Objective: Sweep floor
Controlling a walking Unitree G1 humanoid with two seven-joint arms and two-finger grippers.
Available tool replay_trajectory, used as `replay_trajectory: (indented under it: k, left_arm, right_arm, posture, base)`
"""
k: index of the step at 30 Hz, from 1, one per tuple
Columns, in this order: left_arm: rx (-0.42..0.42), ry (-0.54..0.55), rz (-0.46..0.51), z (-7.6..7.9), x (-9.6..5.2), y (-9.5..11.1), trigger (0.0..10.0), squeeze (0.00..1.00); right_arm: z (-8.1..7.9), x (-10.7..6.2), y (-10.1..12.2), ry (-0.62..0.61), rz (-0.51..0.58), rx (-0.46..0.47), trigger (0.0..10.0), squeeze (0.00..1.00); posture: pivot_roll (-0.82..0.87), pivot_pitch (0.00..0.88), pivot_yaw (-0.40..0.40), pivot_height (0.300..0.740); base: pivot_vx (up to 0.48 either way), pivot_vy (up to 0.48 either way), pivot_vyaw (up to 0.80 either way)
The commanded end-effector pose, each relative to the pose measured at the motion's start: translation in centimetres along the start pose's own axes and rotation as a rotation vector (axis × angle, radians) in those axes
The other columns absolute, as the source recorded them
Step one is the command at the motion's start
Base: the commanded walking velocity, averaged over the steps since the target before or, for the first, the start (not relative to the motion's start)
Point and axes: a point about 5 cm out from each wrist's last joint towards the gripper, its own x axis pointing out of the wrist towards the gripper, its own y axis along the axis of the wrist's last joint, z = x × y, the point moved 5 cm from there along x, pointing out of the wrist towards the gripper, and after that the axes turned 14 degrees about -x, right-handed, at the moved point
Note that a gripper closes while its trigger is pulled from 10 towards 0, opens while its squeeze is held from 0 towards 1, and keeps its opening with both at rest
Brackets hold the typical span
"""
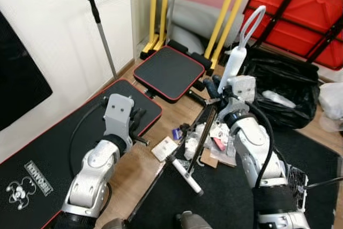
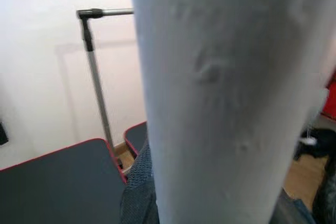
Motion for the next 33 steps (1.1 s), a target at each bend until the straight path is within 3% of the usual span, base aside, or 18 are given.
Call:
replay_trajectory:
  k: [1, 28, 33]
  left_arm:
    - [-0.008, -0.028, -0.027, 0.4, -0.2, -0.6, 10.0, 0.00]
    - [-0.004, -0.018, -0.012, 0.3, -0.2, -0.4, 10.0, 0.00]
    - [-0.005, -0.025, 0.007, 0.6, -0.2, 0.7, 10.0, 0.00]
  right_arm:
    - [0.5, 0.0, 0.9, -0.012, 0.031, -0.006, 10.0, 0.00]
    - [0.6, 0.2, 1.4, -0.012, 0.045, -0.003, 10.0, 0.00]
    - [0.3, 0.7, 2.5, 0.018, 0.061, -0.008, 10.0, 0.00]
  posture:
    - [-0.06, 0.134, -0.142, 0.740]
    - [-0.06, 0.134, -0.142, 0.740]
    - [-0.08, 0.203, -0.156, 0.740]
  base:
    - [0.000, 0.000, 0.00]
    - [0.000, 0.000, -0.15]
    - [0.250, 0.000, -0.08]
